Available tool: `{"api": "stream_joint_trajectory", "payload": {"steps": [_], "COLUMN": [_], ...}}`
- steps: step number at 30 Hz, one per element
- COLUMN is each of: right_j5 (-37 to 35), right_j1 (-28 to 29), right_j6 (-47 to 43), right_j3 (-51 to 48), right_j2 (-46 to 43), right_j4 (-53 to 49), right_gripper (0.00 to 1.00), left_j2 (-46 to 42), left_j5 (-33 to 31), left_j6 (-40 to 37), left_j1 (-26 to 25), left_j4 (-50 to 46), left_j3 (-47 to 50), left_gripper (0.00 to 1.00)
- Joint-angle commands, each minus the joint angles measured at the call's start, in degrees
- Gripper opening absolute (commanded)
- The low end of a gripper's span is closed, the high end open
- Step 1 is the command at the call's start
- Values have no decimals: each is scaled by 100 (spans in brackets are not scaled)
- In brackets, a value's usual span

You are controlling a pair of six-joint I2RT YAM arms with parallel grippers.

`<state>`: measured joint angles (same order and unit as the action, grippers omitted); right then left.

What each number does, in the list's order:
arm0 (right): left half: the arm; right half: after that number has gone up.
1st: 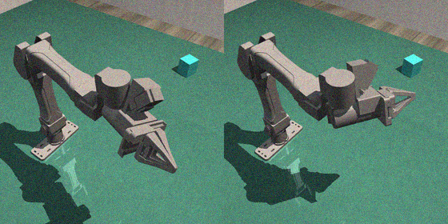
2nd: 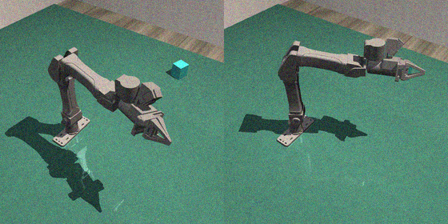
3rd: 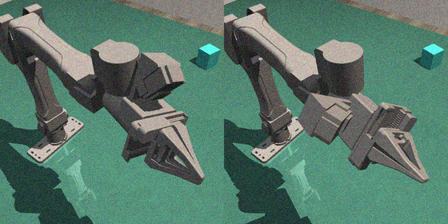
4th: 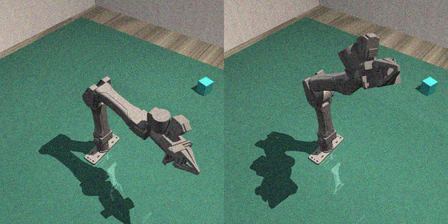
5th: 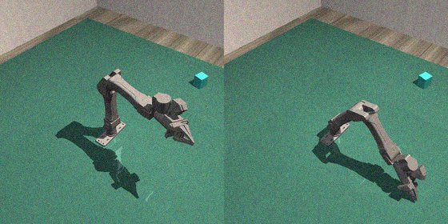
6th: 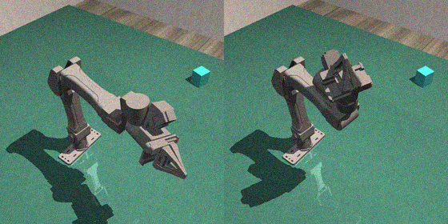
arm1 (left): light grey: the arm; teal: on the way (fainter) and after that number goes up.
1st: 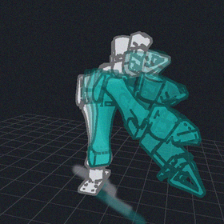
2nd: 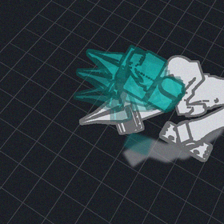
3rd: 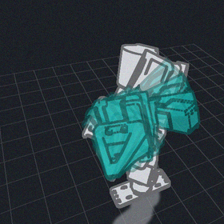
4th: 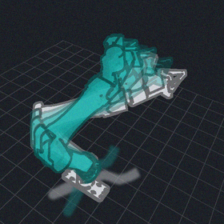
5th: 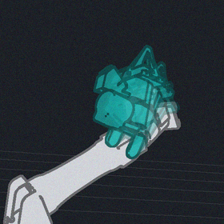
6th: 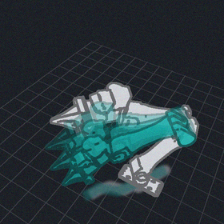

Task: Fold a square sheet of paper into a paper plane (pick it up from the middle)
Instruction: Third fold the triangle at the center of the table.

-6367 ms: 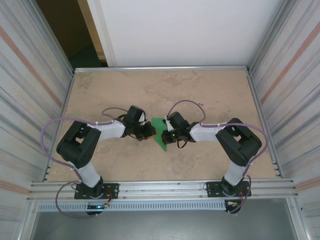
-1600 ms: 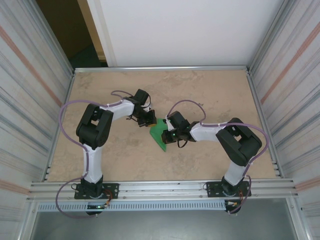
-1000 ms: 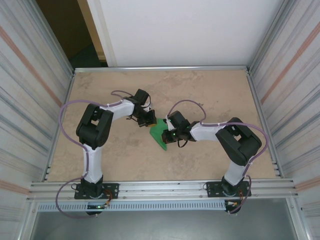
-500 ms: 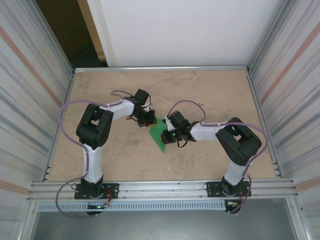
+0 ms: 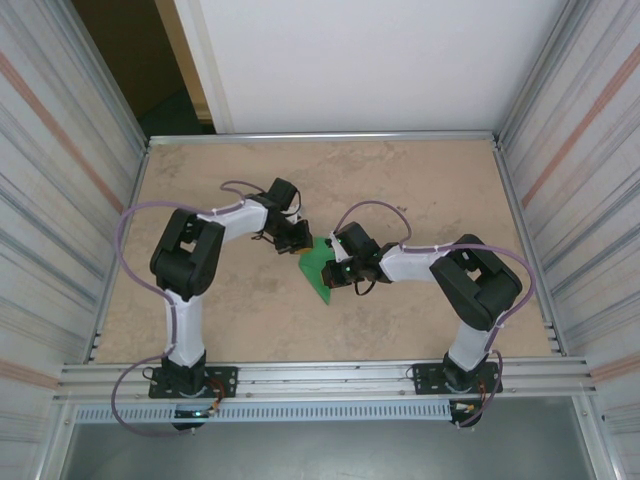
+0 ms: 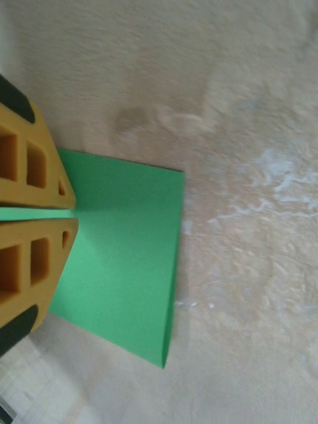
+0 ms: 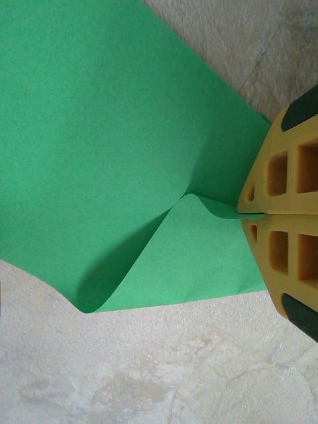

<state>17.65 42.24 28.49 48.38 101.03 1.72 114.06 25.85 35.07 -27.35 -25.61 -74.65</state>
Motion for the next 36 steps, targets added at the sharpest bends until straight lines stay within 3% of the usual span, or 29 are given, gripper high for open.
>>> {"api": "stream_joint_trajectory", "payload": {"steps": [1,7,10,18,36], "right_j5": [-201,-199,-191,-214,-240], "right_j1": [-36,-42,-41,-57,-79], "right_j6": [70,75,69,48,17], "right_j3": [-5,3,9,84,110], "right_j2": [182,186,184,226,205], "right_j4": [-272,-293,-295,-374,-426], "right_gripper": [0,0,0,0,1], "left_j2": [-1004,-1934,-2041,-1523,-993], "left_j5": [-1,453,470,564,309], "left_j6": [265,1251,1471,1468,1397], "left_j1": [53,-168,-425,-712,-682], "left_j4": [279,1522,1689,1692,1728], "left_j3": [438,2034,2395,2310,2324], "left_gripper": [17,16,14,9,8]}}
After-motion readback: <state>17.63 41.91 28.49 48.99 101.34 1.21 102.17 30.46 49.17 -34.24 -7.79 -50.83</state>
